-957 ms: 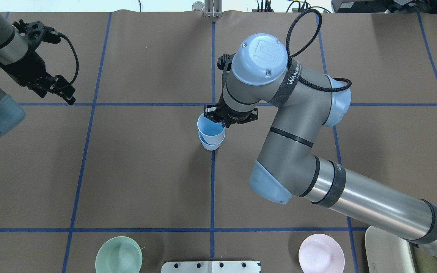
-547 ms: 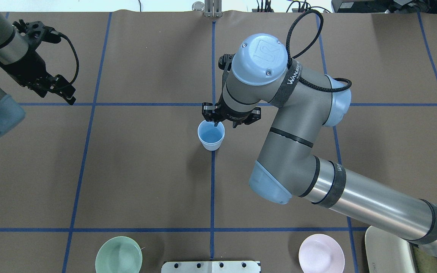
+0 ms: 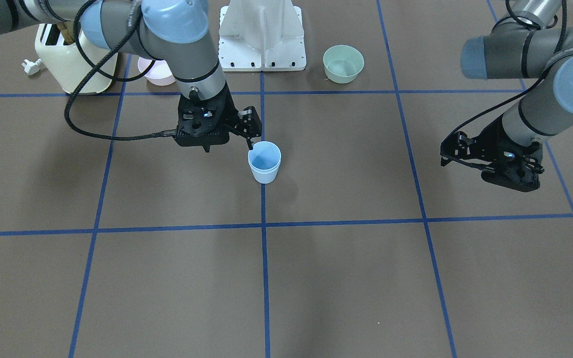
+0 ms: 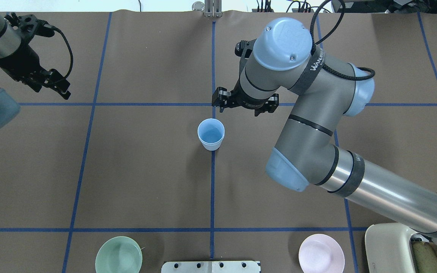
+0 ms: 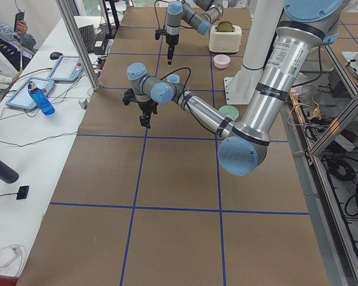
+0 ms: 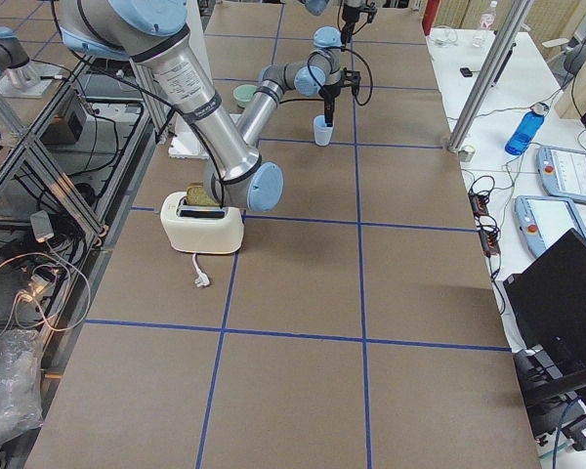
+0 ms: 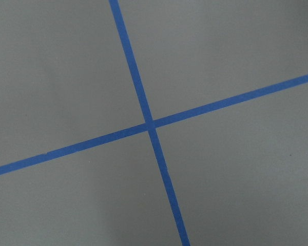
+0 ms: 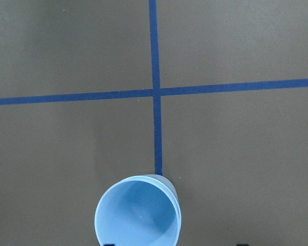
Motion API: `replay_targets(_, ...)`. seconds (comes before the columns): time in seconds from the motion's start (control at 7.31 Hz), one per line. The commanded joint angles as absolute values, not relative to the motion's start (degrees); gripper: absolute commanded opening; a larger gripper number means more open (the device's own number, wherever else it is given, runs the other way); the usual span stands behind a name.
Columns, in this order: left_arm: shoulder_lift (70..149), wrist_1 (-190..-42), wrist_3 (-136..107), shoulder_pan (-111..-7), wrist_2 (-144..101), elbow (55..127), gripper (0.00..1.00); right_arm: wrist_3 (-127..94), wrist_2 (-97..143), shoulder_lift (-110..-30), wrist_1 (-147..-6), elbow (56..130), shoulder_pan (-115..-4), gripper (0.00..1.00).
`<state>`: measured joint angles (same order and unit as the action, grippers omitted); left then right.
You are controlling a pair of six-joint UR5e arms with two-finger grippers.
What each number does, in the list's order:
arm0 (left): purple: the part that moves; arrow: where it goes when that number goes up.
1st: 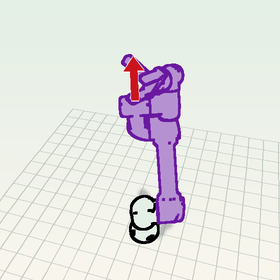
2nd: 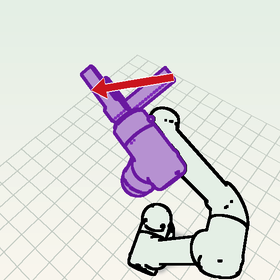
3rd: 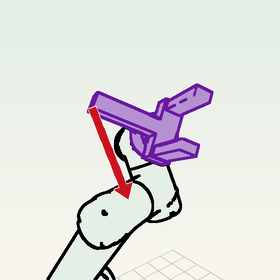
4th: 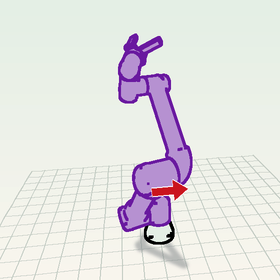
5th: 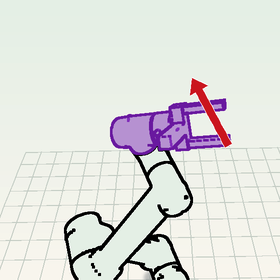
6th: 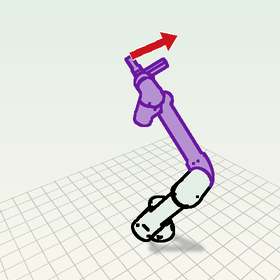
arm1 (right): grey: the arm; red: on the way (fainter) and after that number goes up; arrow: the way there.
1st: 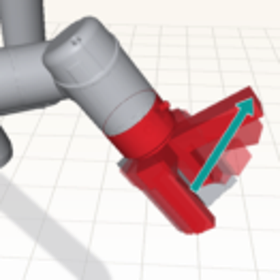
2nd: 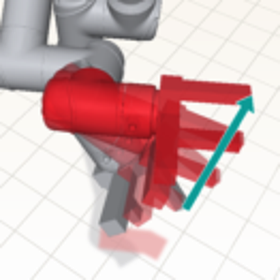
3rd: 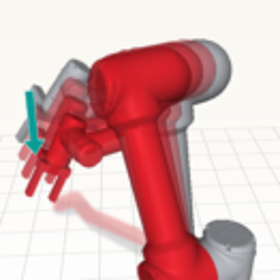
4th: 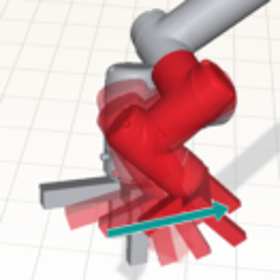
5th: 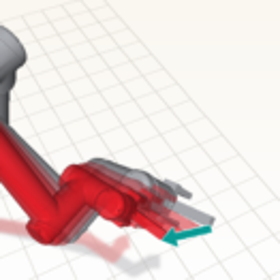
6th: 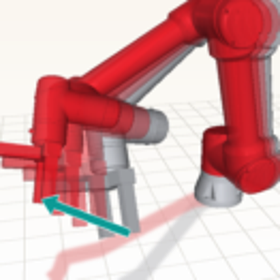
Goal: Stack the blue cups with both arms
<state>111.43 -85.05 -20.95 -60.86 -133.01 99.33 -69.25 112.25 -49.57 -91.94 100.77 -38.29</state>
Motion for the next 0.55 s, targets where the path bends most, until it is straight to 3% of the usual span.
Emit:
replay_targets(0.0,111.36,-84.64,-16.36,-63.44,-133.33,98.44,0.97,-61.23,113.29,-54.04,-91.93,103.09,-44.79,1.00)
replay_targets(0.41,109.35,-84.55,-9.44,-67.31,-133.42,97.39,0.97,-57.50,118.11,-58.43,-91.93,102.92,-54.64,1.00)
